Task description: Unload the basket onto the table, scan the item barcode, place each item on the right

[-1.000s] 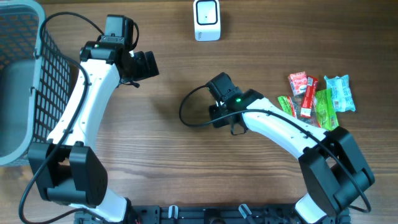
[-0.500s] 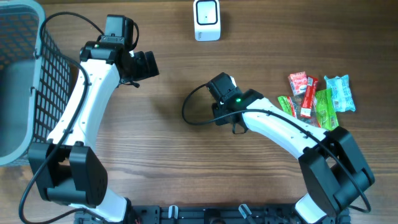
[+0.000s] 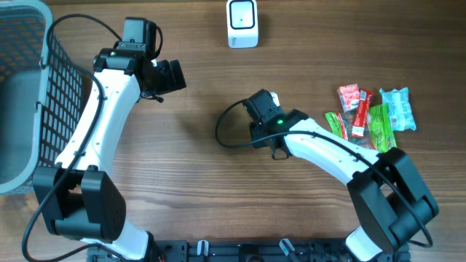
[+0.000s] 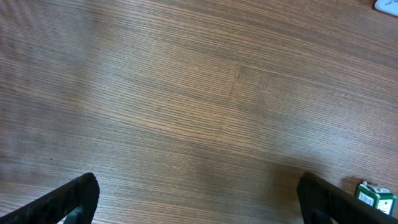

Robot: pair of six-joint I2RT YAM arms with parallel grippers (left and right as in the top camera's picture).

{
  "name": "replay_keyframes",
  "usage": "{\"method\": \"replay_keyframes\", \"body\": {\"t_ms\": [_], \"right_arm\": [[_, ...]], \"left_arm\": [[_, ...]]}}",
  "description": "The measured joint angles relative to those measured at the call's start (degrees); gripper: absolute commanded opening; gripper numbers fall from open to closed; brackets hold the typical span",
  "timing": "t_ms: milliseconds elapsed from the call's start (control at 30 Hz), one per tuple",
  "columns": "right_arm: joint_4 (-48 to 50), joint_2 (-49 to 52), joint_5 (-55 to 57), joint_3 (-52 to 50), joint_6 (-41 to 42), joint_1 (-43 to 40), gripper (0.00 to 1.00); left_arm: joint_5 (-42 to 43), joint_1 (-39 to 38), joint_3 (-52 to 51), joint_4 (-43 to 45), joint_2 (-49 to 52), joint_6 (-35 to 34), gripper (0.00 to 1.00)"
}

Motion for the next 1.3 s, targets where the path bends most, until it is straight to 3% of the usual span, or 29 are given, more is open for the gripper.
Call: {"method": "replay_keyframes", "body": {"t_ms": [500, 1300], "right_arm": [[1.2, 0.0, -1.5, -0.1, 0.1, -6.0, 0.05], [1.3, -2.4, -8.3, -0.7, -3.1, -5.9, 0.07]], "left_arm": [[0.0, 0.0, 0.0, 0.0, 0.0, 0.0, 1.00], [0.0, 0.0, 0.0, 0.0, 0.0, 0.0, 1.00]]}}
